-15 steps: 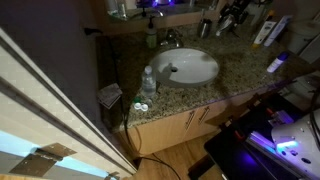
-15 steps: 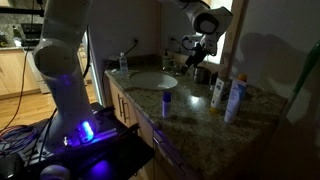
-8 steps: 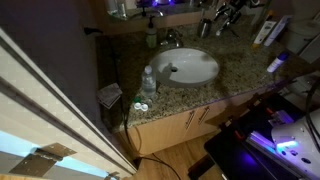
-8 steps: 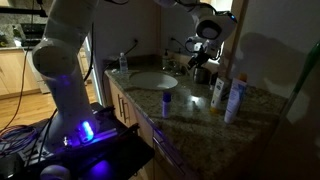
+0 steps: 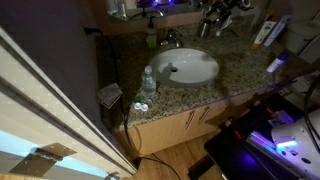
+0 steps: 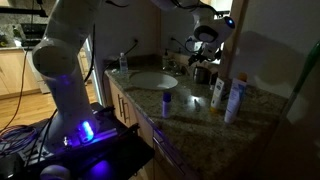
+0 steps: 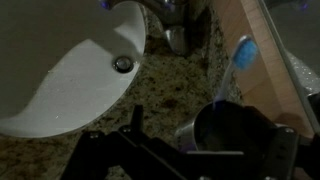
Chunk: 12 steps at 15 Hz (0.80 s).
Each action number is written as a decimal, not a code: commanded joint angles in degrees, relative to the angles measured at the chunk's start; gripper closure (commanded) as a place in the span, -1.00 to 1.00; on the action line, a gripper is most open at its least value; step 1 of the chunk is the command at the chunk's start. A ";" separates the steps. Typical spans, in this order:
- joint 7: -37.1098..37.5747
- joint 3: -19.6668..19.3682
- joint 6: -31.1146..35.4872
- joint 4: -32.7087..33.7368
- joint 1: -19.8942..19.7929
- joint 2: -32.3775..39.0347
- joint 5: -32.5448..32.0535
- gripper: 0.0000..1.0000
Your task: Remove the toothbrush from the silver cup and place it on the left side of the counter, place the toothpaste inside the silver cup
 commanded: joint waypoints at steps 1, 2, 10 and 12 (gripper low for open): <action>-0.33 1.43 2.40 2.25 0.10 3.29 3.21 -1.00; -0.53 1.70 2.94 2.64 0.13 3.66 4.03 -1.00; -1.11 2.57 1.84 5.63 -0.75 4.49 7.15 -0.50; -0.90 2.39 0.21 5.77 -0.88 4.39 6.74 -0.32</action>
